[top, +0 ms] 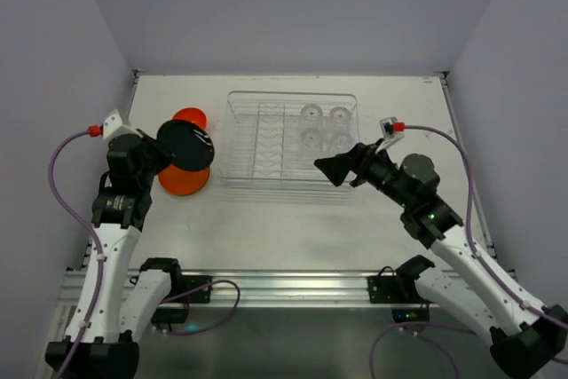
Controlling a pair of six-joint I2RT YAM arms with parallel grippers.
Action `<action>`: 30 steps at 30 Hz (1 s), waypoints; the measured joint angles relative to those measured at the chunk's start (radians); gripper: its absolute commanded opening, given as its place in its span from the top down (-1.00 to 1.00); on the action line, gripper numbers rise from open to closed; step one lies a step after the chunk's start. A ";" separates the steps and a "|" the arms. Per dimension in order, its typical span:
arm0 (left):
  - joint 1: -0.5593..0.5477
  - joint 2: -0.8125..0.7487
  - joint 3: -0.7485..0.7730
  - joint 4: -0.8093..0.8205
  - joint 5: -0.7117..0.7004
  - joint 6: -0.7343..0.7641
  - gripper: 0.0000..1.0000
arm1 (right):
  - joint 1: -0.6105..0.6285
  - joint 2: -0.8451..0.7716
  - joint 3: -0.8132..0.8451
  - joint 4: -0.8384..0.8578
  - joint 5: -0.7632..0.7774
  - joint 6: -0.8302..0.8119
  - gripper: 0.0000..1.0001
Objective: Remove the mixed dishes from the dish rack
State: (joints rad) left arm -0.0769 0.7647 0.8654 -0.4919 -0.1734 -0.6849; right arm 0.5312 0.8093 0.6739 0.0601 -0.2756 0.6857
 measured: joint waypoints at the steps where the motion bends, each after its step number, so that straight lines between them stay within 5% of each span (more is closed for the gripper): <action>1: 0.077 0.008 -0.006 0.002 0.001 -0.011 1.00 | 0.000 -0.057 -0.019 -0.007 0.033 -0.015 -0.98; 7: 0.333 0.073 -0.159 0.071 0.031 -0.052 1.00 | -0.002 -0.194 -0.110 -0.110 0.147 -0.119 -0.98; 20: 0.352 0.229 -0.327 0.309 0.173 -0.068 0.93 | -0.002 -0.270 -0.157 -0.201 0.176 -0.220 -0.98; 29: 0.352 0.348 -0.329 0.373 0.196 -0.026 -0.19 | -0.002 -0.246 -0.172 -0.195 0.149 -0.227 -0.98; 30: 0.351 0.349 -0.329 0.371 0.196 -0.016 -0.51 | -0.002 -0.246 -0.172 -0.195 0.149 -0.227 -0.98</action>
State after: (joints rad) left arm 0.2745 1.1137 0.5362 -0.1207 0.0227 -0.7013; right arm 0.5297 0.5636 0.5022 -0.1345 -0.1268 0.4583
